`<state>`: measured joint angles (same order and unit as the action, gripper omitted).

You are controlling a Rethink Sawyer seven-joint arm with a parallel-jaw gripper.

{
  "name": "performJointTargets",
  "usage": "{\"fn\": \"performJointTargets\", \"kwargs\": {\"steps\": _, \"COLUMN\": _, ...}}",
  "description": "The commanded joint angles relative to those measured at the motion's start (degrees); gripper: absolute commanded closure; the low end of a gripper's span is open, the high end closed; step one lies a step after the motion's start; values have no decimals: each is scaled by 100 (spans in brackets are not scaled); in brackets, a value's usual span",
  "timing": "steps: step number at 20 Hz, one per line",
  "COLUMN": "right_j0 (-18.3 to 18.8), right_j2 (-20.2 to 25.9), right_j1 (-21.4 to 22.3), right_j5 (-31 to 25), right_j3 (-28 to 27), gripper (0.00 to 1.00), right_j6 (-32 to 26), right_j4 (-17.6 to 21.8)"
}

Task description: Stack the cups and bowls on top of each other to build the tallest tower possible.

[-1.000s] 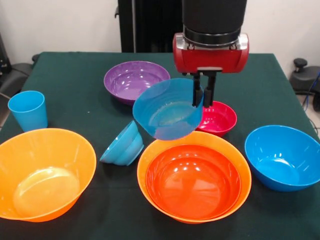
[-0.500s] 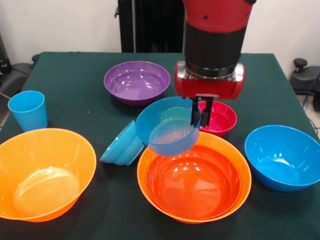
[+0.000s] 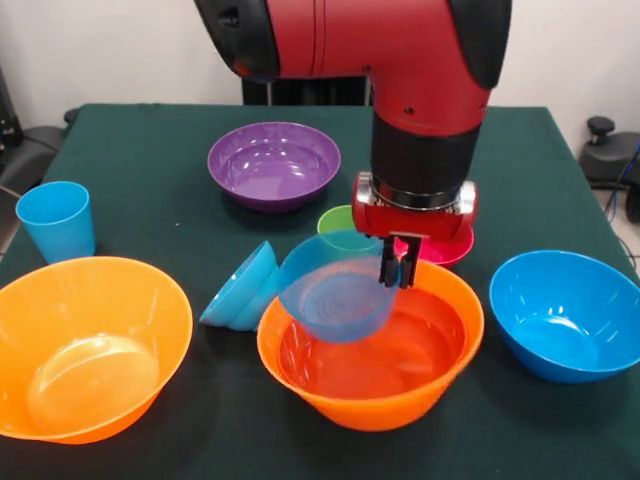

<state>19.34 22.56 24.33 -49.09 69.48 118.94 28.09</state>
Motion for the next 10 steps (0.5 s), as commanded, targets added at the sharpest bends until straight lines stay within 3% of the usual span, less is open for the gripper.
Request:
{"fn": "performJointTargets", "kwargs": {"steps": 1, "right_j0": -297, "right_j2": -375, "right_j1": -246, "right_j5": 269, "right_j3": -366, "gripper": 100, "right_j6": 1152, "right_j4": -146}}
{"fn": "performJointTargets", "kwargs": {"steps": 10, "right_j0": -559, "right_j2": -479, "right_j1": -164, "right_j5": -145, "right_j3": -705, "gripper": 100, "right_j6": 1019, "right_j4": -545}}
